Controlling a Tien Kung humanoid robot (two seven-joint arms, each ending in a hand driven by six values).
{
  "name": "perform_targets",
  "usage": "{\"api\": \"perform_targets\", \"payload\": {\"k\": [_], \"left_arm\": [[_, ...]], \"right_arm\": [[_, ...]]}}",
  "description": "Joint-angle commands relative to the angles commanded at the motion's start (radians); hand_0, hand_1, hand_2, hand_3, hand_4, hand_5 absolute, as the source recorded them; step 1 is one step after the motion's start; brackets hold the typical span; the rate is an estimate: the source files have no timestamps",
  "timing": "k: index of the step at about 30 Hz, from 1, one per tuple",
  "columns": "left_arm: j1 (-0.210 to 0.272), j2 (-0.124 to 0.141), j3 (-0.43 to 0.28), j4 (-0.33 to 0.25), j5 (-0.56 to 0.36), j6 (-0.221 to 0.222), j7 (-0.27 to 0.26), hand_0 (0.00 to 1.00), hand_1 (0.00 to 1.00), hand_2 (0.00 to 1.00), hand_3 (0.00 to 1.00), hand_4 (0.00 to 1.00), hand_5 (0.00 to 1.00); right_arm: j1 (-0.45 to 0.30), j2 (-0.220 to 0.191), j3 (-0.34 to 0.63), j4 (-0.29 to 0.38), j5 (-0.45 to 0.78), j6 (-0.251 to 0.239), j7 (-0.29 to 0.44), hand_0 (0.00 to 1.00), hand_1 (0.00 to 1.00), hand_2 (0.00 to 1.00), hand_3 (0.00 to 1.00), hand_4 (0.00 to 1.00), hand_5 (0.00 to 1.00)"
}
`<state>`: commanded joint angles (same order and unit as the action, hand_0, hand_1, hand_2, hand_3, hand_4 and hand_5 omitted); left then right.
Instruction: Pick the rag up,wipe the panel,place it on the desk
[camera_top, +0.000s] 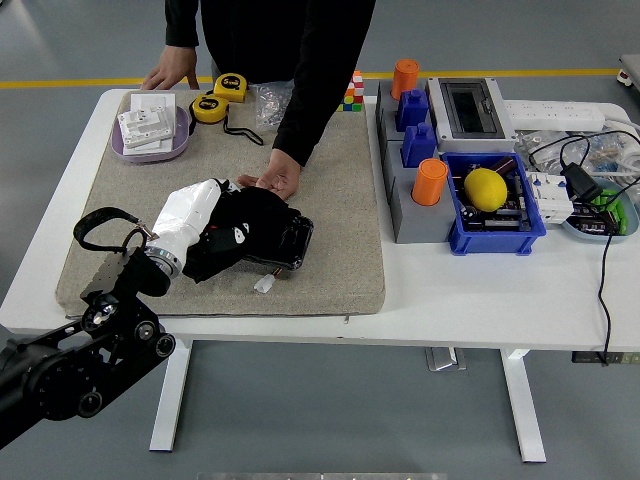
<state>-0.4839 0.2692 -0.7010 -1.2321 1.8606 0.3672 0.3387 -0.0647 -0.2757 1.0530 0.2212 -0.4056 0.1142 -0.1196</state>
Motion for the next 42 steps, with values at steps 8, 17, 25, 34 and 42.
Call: {"api": "perform_targets", "payload": {"k": [8, 17, 25, 34, 42], "left_arm": [[-0.020, -0.007, 0.051, -0.021, -0.003, 0.001, 0.005, 0.301, 0.227, 0.625, 0.527, 0.339, 0.018], [-0.042, -0.031, 0.094, -0.041, -0.009, -0.002, 0.013, 0.302, 0.227, 0.625, 0.528, 0.342, 0.017], [-0.046, -0.038, 0.099, -0.030, -0.014, 0.001, 0.013, 0.303, 0.227, 0.625, 0.528, 0.342, 0.020], [-0.037, -0.037, 0.067, -0.003, 0.000, 0.007, 0.025, 0.299, 0.227, 0.623, 0.528, 0.344, 0.021], [-0.028, -0.027, 0.030, 0.015, 0.020, 0.024, 0.038, 0.292, 0.228, 0.622, 0.528, 0.344, 0.021]], "right_arm": [[0.002, -0.001, -0.002, -0.001, 0.002, 0.002, 0.000, 0.741, 0.661, 0.696, 0.610, 0.998, 0.542], [0.006, -0.001, -0.007, -0.004, 0.005, 0.005, 0.000, 0.741, 0.661, 0.696, 0.610, 0.998, 0.543], [0.005, -0.001, -0.007, -0.003, 0.005, 0.003, -0.002, 0.741, 0.660, 0.696, 0.610, 0.998, 0.543], [0.002, -0.001, -0.010, 0.000, 0.007, 0.001, -0.004, 0.741, 0.661, 0.696, 0.610, 0.998, 0.542], [-0.001, 0.000, -0.009, 0.000, 0.007, 0.000, -0.005, 0.740, 0.661, 0.696, 0.610, 0.998, 0.544]]}}
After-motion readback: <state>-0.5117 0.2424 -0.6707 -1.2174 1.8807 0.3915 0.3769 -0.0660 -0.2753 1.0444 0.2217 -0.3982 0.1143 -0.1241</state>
